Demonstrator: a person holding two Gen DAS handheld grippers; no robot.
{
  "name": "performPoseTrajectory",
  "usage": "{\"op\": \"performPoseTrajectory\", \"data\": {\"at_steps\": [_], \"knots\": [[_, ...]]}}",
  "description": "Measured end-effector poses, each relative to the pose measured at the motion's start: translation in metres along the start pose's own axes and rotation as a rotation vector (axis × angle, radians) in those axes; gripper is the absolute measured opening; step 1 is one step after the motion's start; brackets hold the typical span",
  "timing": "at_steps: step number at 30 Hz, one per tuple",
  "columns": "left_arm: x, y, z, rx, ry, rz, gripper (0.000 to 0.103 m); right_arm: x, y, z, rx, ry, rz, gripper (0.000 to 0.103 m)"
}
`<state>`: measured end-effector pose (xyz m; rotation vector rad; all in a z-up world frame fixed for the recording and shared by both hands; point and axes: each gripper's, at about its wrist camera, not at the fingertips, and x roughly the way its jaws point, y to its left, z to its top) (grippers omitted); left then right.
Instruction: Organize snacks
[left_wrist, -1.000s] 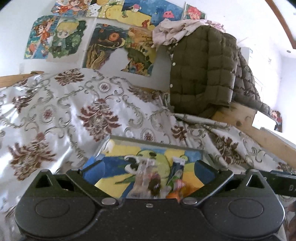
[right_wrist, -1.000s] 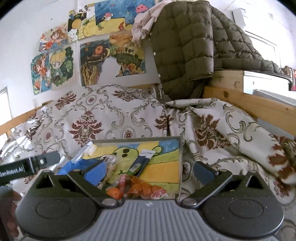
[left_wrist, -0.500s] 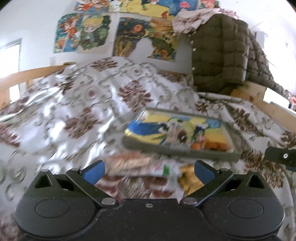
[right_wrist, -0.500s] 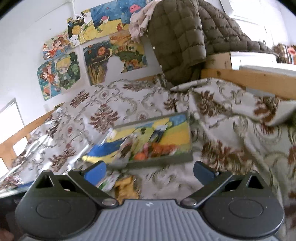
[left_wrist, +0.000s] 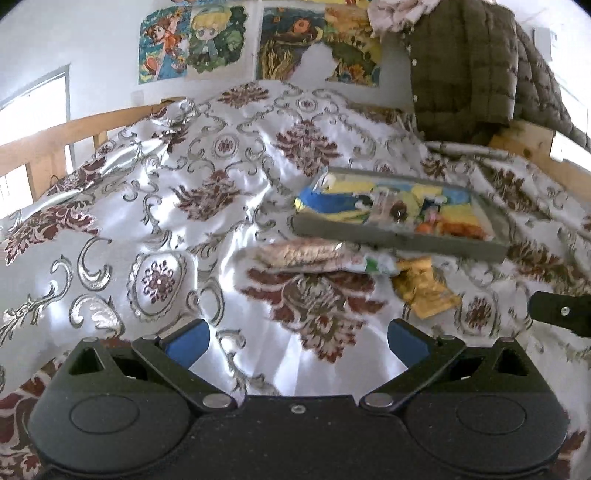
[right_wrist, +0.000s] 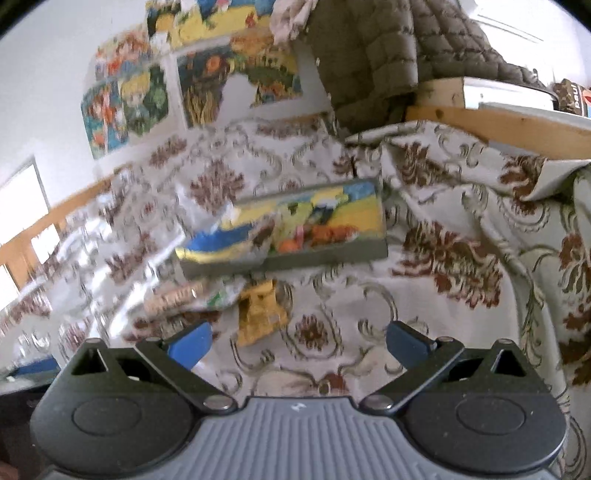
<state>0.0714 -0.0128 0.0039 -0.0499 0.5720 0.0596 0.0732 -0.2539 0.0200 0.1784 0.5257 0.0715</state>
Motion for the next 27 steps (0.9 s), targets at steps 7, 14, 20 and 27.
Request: {"op": "performPoseTrajectory", "data": {"at_steps": [7,14,20,27], "knots": [[0.009,0.007,-0.013,0.005,0.085,0.048,0.102,0.007,0.012,-0.011,-0.022,0.048,0.023,0.103],[0.019,0.015,-0.012,-0.031,0.128,0.09,0.102,0.013,0.015,-0.011,-0.043,0.058,0.033,0.103],[0.019,0.013,-0.008,-0.016,0.115,0.091,0.102,0.014,0.014,-0.011,-0.028,0.058,0.048,0.103],[0.024,0.012,-0.003,0.004,0.11,0.082,0.102,0.016,0.016,-0.009,-0.035,0.042,0.063,0.103]]}}
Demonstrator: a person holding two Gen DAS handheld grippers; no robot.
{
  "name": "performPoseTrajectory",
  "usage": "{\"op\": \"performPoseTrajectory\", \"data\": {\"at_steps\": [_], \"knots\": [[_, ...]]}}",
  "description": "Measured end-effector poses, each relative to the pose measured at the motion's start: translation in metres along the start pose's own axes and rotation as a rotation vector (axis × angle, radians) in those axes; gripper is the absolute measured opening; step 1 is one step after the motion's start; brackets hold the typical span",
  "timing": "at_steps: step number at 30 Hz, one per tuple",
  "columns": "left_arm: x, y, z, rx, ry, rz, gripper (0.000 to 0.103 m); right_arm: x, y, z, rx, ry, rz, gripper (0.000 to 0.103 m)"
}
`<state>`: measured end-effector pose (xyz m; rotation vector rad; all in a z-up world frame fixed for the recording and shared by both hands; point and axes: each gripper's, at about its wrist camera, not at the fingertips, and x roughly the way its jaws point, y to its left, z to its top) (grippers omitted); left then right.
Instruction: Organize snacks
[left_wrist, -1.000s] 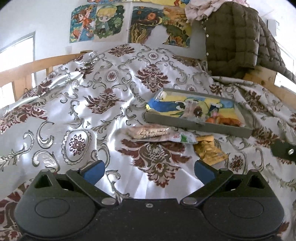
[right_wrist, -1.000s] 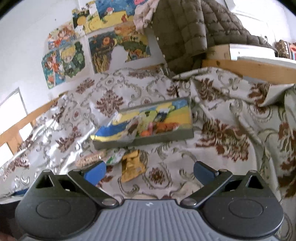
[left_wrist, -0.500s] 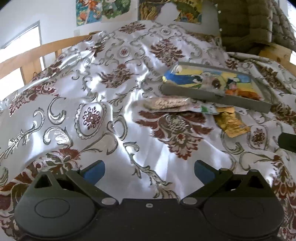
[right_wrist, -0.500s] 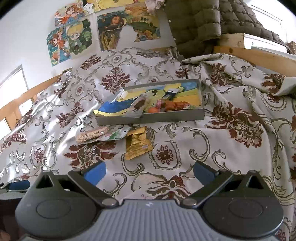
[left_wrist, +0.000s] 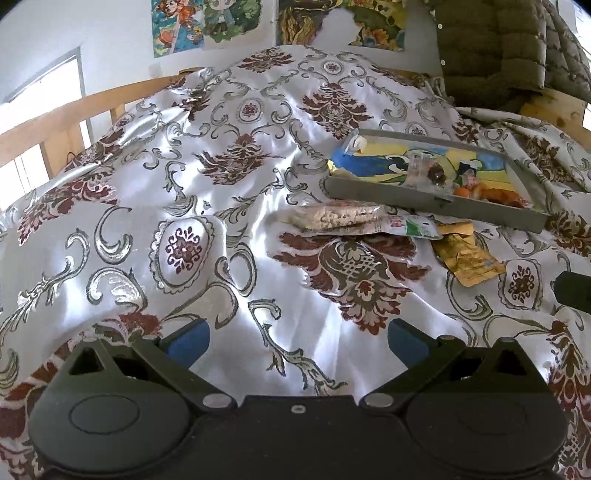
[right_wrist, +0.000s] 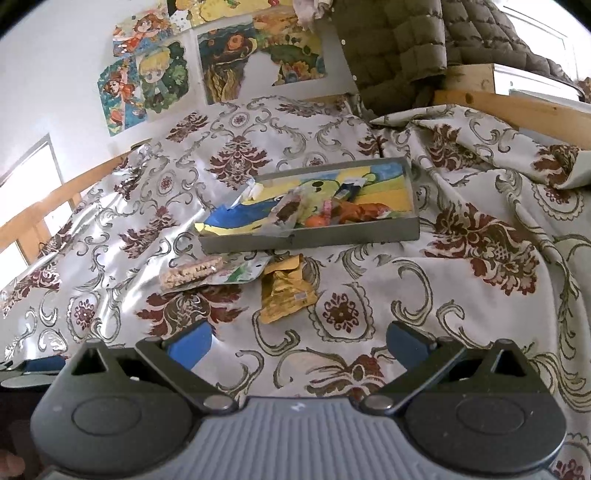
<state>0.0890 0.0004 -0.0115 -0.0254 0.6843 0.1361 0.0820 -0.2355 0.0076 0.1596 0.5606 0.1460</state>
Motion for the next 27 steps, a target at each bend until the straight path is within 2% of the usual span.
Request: {"op": "performPoseTrajectory", "data": {"at_steps": [11,20,27], "knots": [[0.013,-0.003,0.011,0.011,-0.001,-0.012,0.102,0.013,0.009,0.0,-0.024,0.025,0.017,0.103],[0.026,-0.009,0.024,0.069,-0.017,-0.026,0.102,0.027,0.011,0.005,-0.046,0.021,0.004,0.103],[0.04,-0.008,0.04,0.075,-0.045,-0.058,0.102,0.046,0.006,0.014,-0.132,0.007,-0.013,0.103]]}}
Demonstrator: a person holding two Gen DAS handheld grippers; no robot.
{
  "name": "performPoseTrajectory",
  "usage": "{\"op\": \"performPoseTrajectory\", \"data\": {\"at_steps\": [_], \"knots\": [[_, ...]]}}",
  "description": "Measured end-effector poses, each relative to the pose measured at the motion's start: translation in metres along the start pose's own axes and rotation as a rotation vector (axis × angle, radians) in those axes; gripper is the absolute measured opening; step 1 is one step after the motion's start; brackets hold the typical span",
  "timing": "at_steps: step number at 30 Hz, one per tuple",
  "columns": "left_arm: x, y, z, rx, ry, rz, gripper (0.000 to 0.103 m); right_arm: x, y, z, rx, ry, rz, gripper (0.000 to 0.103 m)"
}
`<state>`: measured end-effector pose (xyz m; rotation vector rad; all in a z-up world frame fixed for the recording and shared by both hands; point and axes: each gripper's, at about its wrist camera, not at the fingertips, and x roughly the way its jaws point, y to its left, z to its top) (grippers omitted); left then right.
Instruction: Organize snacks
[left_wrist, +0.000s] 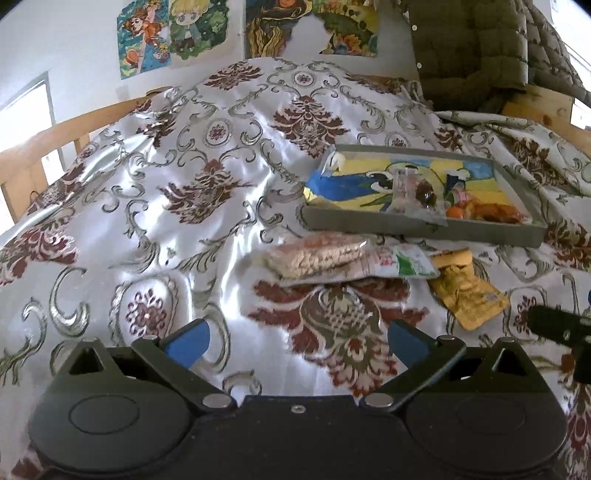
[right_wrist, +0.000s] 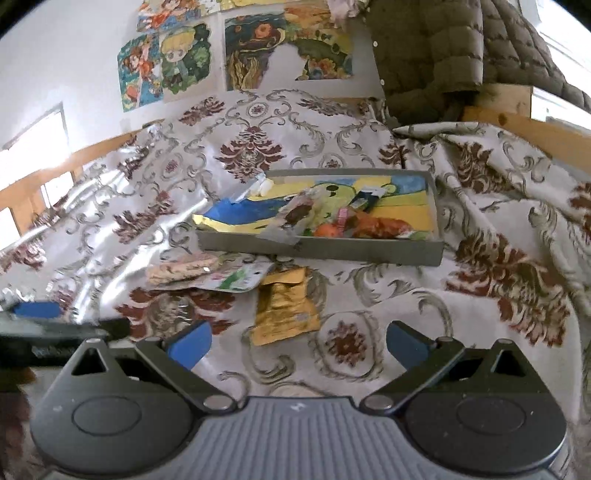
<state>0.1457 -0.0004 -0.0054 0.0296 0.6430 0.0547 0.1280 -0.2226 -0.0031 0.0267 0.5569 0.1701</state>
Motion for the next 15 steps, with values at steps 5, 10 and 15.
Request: {"op": "performPoseTrajectory", "data": {"at_steps": [5,10,15], "knots": [[0.011,0.002,0.011,0.015,-0.015,-0.065,0.102,0.015,-0.015,0.001,0.039,0.018,-0.013,0.103],[0.018,0.0,0.018,0.084,-0.021,-0.133,0.102,0.034,-0.02,0.009,-0.008,0.007,-0.015,0.103],[0.022,-0.002,0.02,0.213,-0.039,-0.146,0.102,0.052,-0.019,0.016,-0.036,-0.001,-0.017,0.103]]}}
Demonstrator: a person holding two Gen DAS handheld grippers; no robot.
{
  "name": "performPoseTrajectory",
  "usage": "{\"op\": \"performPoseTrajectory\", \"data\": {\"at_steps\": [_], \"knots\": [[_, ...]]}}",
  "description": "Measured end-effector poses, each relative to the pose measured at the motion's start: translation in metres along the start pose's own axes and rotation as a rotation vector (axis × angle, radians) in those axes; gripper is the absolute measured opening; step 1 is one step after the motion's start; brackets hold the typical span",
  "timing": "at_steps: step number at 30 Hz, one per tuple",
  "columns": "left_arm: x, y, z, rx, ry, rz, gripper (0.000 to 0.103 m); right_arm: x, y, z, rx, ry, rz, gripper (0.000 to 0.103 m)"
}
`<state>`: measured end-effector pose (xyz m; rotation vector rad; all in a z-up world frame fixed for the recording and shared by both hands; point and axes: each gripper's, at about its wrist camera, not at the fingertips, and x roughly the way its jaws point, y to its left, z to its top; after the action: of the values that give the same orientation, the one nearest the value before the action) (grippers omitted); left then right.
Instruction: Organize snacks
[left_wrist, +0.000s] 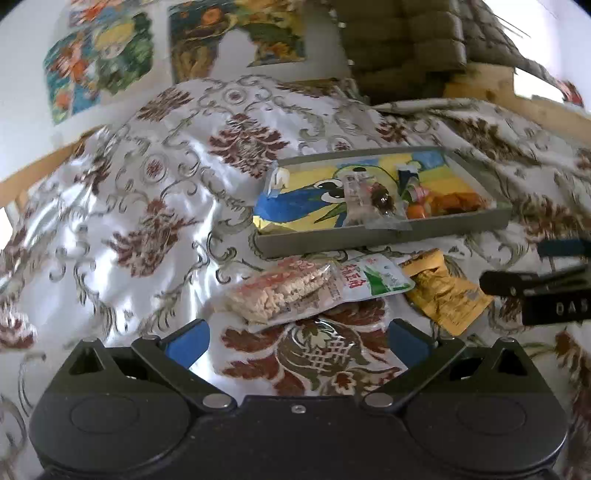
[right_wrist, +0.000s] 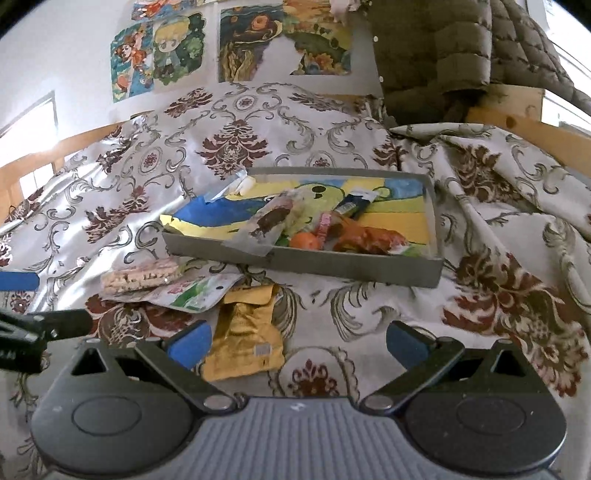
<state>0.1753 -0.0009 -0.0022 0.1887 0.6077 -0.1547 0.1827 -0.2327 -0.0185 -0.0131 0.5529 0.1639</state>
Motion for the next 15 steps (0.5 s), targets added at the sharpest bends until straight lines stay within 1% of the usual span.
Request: {"op": "performPoseTrajectory", "data": {"at_steps": [4,8,15], "knots": [[0.006,0.006,0.001,0.045,0.001,-0.012,0.102,0.01,0.004,0.0,-0.032,-0.006,0.008,0.103],[0.018,0.01,0.003,0.08,0.011,-0.02,0.102,0.021,0.009,0.002,-0.065,0.01,0.033,0.103],[0.039,0.003,0.012,0.217,0.013,-0.073,0.102,0.038,0.021,0.002,-0.164,0.048,0.038,0.103]]}}
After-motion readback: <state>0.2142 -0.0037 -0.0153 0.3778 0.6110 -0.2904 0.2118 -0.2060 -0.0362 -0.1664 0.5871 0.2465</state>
